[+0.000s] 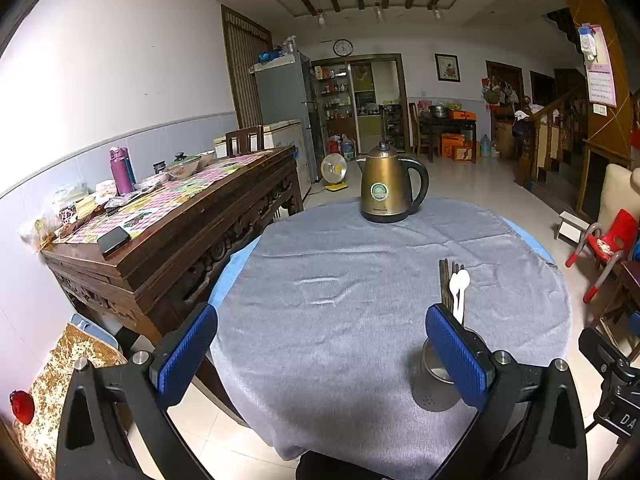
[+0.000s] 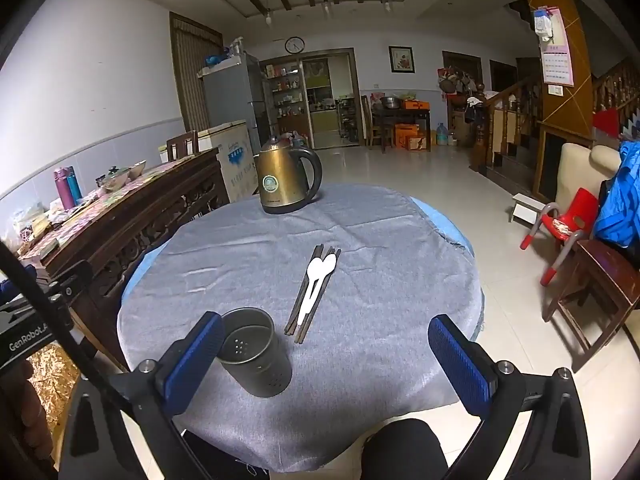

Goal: Organize utensils

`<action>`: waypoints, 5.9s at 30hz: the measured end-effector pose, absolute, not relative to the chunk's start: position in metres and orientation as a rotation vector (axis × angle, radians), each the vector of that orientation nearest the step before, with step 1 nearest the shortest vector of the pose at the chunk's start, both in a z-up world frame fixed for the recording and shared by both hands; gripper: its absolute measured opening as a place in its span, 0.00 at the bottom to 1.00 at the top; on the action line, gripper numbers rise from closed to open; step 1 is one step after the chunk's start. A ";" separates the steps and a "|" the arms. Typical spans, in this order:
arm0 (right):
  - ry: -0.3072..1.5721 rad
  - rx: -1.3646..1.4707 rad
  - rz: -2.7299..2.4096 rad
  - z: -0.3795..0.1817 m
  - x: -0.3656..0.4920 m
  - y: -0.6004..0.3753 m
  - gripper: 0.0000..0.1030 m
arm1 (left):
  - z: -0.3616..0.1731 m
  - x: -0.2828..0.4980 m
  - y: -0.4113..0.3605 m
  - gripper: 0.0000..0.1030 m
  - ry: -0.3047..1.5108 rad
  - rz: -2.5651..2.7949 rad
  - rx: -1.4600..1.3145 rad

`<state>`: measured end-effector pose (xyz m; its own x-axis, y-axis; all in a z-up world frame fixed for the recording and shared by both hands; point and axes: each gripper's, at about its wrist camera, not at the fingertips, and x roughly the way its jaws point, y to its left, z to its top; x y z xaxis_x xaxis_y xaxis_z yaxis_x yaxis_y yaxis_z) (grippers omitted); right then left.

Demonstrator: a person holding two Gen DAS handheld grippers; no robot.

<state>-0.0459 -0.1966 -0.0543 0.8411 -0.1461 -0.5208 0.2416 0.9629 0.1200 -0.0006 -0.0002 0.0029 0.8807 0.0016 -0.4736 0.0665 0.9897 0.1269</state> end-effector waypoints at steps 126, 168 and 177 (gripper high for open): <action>0.759 0.662 -0.002 -0.210 0.207 -0.357 0.02 | -0.191 0.311 -0.230 0.13 1.033 -0.790 0.466; 0.678 0.601 -0.012 -0.176 0.143 -0.342 0.02 | -0.152 0.302 -0.201 0.09 0.976 -0.660 0.398; 0.572 0.586 0.049 -0.137 0.122 -0.307 0.02 | -0.065 0.256 -0.125 0.09 0.774 -0.623 0.186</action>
